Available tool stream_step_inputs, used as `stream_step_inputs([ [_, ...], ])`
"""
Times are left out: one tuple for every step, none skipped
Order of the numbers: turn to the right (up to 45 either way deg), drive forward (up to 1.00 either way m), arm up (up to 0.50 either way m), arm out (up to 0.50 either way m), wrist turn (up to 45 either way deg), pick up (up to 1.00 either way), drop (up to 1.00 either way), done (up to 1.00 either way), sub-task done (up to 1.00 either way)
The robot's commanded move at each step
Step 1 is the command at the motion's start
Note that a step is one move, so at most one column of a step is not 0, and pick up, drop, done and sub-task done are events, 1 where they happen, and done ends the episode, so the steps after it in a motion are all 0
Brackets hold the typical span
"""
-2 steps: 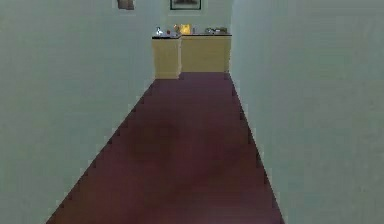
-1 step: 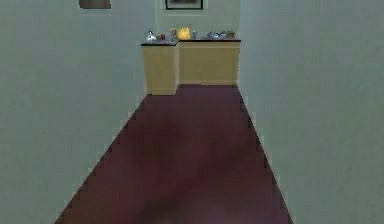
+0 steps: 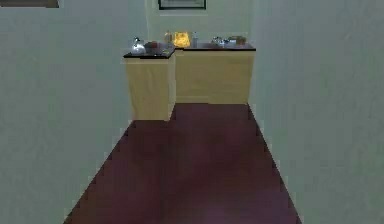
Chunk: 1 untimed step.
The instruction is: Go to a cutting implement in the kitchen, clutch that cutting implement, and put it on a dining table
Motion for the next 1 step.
stream_step_inputs([
  [0.0,1.00,0.00,0.00,0.0,0.00,0.00,0.00,0.00],
])
